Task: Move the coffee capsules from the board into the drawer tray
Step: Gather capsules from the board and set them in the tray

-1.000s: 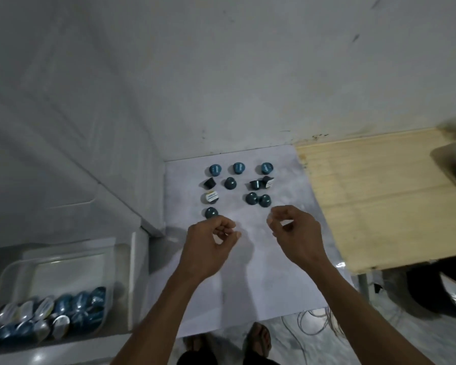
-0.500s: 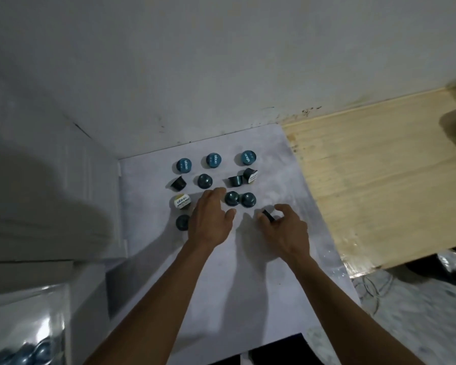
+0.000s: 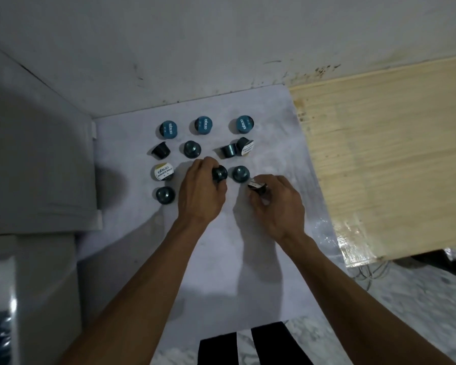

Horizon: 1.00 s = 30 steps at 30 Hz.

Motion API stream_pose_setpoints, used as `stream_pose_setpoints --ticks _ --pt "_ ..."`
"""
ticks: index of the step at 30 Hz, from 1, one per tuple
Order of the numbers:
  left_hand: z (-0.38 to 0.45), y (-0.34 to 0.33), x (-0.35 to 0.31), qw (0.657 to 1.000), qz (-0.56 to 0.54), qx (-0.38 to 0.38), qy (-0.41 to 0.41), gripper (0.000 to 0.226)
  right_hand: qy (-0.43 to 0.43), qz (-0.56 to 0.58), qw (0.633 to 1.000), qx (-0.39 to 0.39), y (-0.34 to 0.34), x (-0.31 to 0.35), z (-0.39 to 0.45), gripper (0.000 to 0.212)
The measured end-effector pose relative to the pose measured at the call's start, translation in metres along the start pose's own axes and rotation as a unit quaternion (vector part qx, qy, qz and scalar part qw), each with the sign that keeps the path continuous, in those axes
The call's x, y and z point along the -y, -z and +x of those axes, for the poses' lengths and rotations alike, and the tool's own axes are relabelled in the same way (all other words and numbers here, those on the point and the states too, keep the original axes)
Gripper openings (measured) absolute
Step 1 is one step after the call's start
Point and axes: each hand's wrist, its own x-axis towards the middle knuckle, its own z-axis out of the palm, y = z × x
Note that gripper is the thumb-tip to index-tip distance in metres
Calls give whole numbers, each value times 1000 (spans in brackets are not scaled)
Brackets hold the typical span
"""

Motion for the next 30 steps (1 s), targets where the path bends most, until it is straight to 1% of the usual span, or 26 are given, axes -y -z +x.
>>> stream_pose_setpoints --ticks 3,6,8,12,14,16,20,25,30 --pt "-8 -1 2 1000 -13 -18 3 29 23 11 1000 -4 0 -4 1 22" --pt "-14 -3 3 999 -41 -35 0 42 56 16 998 -20 -1 -9 3 22" --pt "-20 -5 3 995 -79 -66 2 38 81 16 996 -35 -4 -14 3 20" --pt "-38 -13 5 986 -117 -118 -25 19 134 29 988 -68 -14 -22 0 17" --pt "-47 -19 8 981 -121 -148 -28 17 162 36 983 -84 -18 -27 -2 17" --pt "-51 -23 12 978 -122 -170 -26 20 185 43 977 -96 -18 -31 -2 20" --pt "-57 -28 18 974 -126 -184 -29 27 212 46 970 -107 -17 -38 -8 28" --pt "-59 -31 24 972 -131 -191 -35 30 224 45 966 -122 -21 -40 -7 23" --pt "-56 -28 21 971 -149 -188 -16 28 219 52 966 -124 -20 -38 -8 21"
